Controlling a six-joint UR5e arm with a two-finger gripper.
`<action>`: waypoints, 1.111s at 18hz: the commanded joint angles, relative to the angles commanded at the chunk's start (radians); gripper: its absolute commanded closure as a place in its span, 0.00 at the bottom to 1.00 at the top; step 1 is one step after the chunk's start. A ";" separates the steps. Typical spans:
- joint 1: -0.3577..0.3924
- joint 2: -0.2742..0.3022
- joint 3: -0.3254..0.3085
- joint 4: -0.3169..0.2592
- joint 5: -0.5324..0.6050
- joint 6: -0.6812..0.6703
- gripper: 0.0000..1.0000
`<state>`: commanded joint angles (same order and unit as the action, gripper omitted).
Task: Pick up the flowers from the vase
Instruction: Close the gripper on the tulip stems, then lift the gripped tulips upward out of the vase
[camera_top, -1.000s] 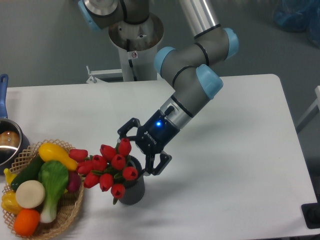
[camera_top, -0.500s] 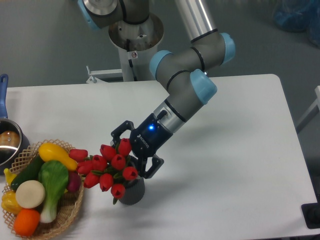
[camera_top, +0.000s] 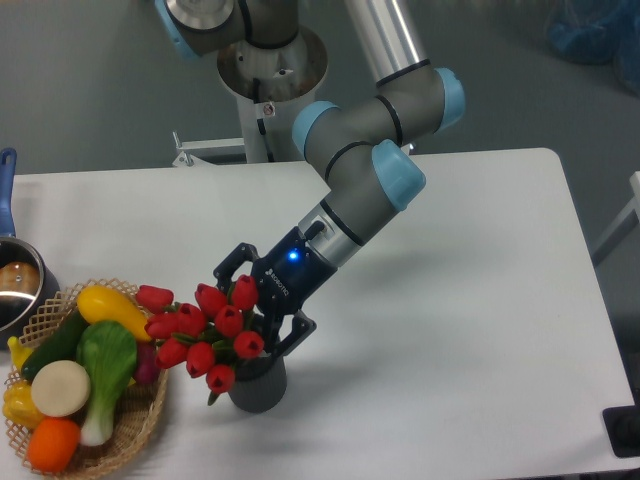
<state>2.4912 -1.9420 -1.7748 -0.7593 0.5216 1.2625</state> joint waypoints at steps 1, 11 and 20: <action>0.000 -0.002 0.000 0.000 0.000 0.000 0.46; 0.005 0.002 0.003 0.000 0.000 -0.017 0.64; 0.028 0.029 0.017 0.000 -0.014 -0.106 0.66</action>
<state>2.5188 -1.9129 -1.7579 -0.7593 0.5078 1.1567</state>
